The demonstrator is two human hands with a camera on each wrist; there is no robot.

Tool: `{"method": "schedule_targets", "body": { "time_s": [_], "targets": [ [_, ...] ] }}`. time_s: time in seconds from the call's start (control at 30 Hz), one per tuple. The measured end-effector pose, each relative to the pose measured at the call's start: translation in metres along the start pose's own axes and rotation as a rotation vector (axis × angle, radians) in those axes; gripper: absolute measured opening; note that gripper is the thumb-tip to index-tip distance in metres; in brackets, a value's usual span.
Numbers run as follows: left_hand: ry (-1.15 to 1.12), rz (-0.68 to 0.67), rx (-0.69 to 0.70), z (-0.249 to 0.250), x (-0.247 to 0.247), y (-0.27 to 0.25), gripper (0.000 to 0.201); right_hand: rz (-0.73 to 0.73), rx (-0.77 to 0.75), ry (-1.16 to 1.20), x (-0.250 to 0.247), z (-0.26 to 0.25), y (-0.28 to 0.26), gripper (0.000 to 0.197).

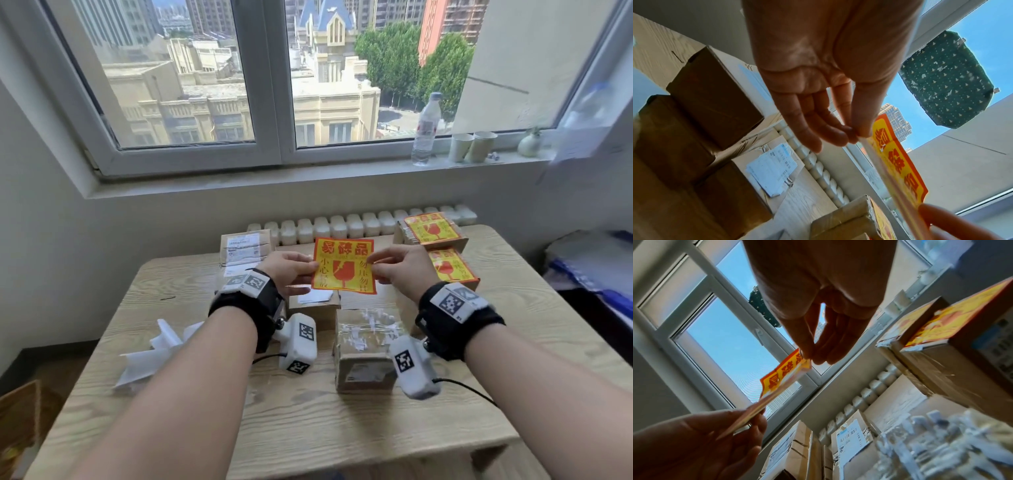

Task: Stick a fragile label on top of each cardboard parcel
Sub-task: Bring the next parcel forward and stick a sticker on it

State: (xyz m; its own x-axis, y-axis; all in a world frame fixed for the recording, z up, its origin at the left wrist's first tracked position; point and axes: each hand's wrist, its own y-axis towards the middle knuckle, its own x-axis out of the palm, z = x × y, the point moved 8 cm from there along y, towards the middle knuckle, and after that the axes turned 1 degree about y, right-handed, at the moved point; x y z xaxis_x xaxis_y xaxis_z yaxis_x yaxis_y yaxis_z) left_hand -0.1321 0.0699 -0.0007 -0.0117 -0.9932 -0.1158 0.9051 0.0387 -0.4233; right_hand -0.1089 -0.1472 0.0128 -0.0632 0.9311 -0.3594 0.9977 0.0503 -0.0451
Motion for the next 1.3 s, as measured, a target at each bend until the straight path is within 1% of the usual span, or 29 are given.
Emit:
{"method": "schedule_targets", "body": {
  "time_s": [0.1,0.2,0.27,0.3,0.4,0.5,0.57,0.63,0.73,1.13,1.3],
  "targets": [
    [0.075,0.015,-0.008,-0.009,0.011,0.002,0.006,-0.009,0.054,-0.020,-0.006,0.013,-0.004,0.021],
    [0.189,0.044,-0.017,-0.019,0.021,0.003,0.023,-0.022,0.088,-0.078,-0.009,0.025,-0.009,0.020],
    [0.212,0.051,-0.032,-0.028,0.026,0.004,0.034,-0.025,0.110,-0.114,-0.011,0.035,-0.012,0.020],
    [0.205,0.046,-0.034,-0.031,0.028,0.005,0.036,-0.024,0.119,-0.128,-0.013,0.039,-0.014,0.020],
    [0.264,-0.015,0.013,-0.037,0.037,0.006,0.027,-0.030,0.133,-0.148,-0.015,0.052,-0.022,0.017],
    [0.333,-0.064,0.027,-0.046,0.048,0.003,0.014,-0.046,0.153,-0.156,-0.012,0.066,-0.030,0.019],
    [0.340,-0.080,0.030,-0.054,0.052,0.002,0.018,-0.056,0.169,-0.157,-0.010,0.076,-0.034,0.022],
    [0.367,-0.070,0.035,-0.060,0.053,0.002,0.025,-0.058,0.174,-0.158,-0.010,0.083,-0.038,0.026],
    [0.369,-0.055,0.055,-0.063,0.053,-0.001,0.030,-0.060,0.169,-0.164,-0.009,0.089,-0.042,0.030],
    [0.395,-0.015,0.085,-0.072,0.060,0.001,0.034,-0.031,0.128,-0.160,-0.010,0.098,-0.048,0.029],
    [0.419,-0.001,0.072,-0.078,0.059,0.003,0.035,-0.033,0.119,-0.164,-0.009,0.098,-0.048,0.028]
  ]
}}
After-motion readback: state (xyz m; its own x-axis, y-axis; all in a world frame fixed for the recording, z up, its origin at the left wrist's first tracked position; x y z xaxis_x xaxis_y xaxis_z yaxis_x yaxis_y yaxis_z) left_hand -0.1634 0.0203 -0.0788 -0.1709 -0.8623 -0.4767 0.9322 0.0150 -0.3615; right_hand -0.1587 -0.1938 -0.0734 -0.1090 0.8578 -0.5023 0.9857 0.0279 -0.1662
